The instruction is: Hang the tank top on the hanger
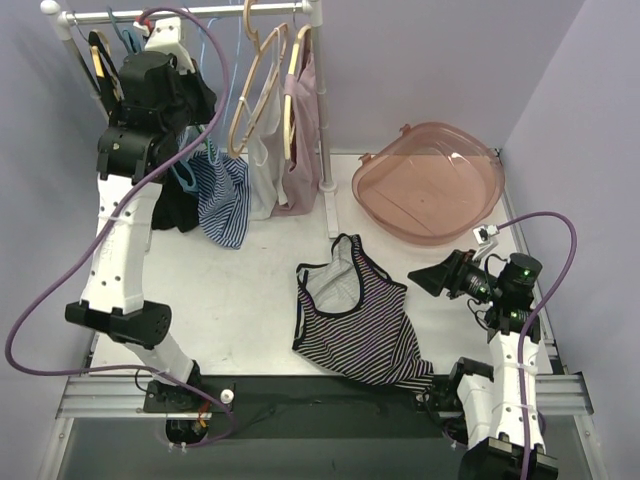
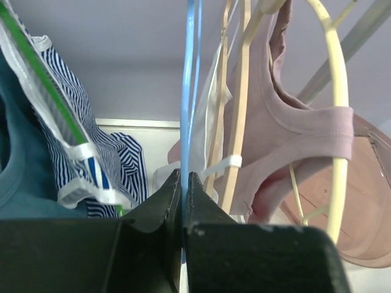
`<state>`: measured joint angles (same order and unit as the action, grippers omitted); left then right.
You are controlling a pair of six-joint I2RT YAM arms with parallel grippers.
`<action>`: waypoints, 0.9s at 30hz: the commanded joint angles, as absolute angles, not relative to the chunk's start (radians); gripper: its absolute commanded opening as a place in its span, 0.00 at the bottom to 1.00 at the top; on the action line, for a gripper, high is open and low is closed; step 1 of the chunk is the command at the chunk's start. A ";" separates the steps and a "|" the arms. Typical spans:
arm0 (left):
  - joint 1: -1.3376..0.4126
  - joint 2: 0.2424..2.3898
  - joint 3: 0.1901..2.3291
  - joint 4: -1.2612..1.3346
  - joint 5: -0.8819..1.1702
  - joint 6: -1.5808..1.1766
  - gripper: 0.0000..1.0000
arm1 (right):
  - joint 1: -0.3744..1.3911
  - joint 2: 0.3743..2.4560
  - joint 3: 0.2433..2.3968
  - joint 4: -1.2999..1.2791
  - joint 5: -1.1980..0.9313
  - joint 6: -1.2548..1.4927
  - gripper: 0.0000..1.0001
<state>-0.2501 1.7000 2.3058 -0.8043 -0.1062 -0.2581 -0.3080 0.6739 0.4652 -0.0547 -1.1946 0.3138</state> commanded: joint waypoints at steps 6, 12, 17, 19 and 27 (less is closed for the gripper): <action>-0.252 1.531 2.163 -0.741 -0.101 -0.262 0.00 | -0.334 0.657 0.471 -0.015 -1.239 0.307 0.75; -0.250 1.370 1.987 -0.741 -0.086 -0.270 0.00 | -0.357 0.666 0.495 -0.044 -1.246 0.278 0.75; -0.250 1.204 1.847 -0.726 -0.064 -0.284 0.00 | -0.362 0.725 0.567 -0.195 -1.249 0.141 0.75; -0.249 1.128 1.781 -0.716 -0.051 -0.293 0.00 | -0.362 0.758 0.630 -0.331 -1.256 0.012 0.75; -0.249 0.800 1.488 -0.652 0.000 -0.321 0.00 | -0.347 0.841 0.931 -0.816 -1.224 -0.458 0.76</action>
